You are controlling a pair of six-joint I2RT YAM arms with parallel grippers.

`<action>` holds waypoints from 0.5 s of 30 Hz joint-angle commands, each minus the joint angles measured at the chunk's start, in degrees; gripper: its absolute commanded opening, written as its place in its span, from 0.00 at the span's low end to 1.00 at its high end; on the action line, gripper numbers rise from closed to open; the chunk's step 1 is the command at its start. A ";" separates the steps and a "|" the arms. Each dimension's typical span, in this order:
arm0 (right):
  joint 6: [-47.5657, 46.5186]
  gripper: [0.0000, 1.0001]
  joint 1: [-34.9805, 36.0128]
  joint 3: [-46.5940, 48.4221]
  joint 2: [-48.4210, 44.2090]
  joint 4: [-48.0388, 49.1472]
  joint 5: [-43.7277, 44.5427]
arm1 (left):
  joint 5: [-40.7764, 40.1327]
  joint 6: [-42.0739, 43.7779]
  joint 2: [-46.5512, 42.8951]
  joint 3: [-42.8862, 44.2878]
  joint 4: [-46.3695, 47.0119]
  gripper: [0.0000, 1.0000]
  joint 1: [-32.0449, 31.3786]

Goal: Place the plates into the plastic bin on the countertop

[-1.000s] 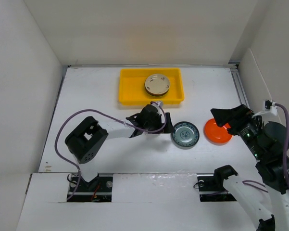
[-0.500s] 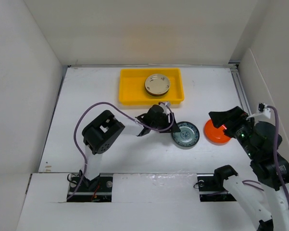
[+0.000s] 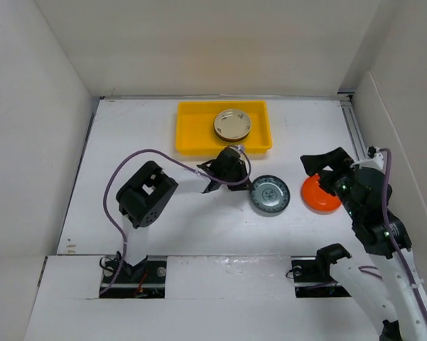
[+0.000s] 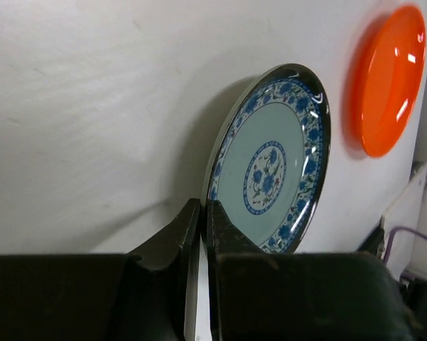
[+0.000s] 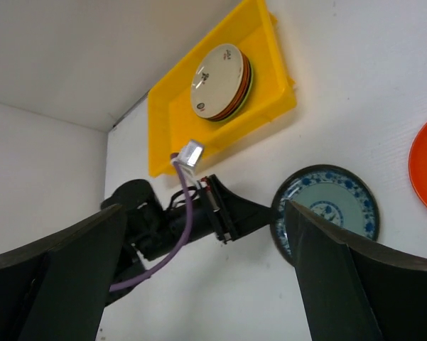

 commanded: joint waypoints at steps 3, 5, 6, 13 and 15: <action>2.85 0.97 -2.94 -3.64 5.49 8.83 4.51 | -7.03 3.29 -10.57 10.12 -13.36 0.00 6.25; 3.48 0.97 -5.91 -6.09 6.99 11.45 5.05 | -9.24 3.90 -10.58 15.92 -16.10 0.00 8.71; 3.48 0.97 -7.33 -6.89 8.39 12.34 4.00 | -9.85 3.90 -10.58 17.77 -18.81 0.00 11.60; 3.48 0.97 -18.76 -11.74 11.04 16.74 -6.72 | -8.99 3.90 -1.01 31.05 -22.45 0.00 24.17; 2.77 0.97 -20.69 -12.26 11.04 16.74 -7.87 | -7.14 3.90 1.80 34.90 -22.44 0.00 26.20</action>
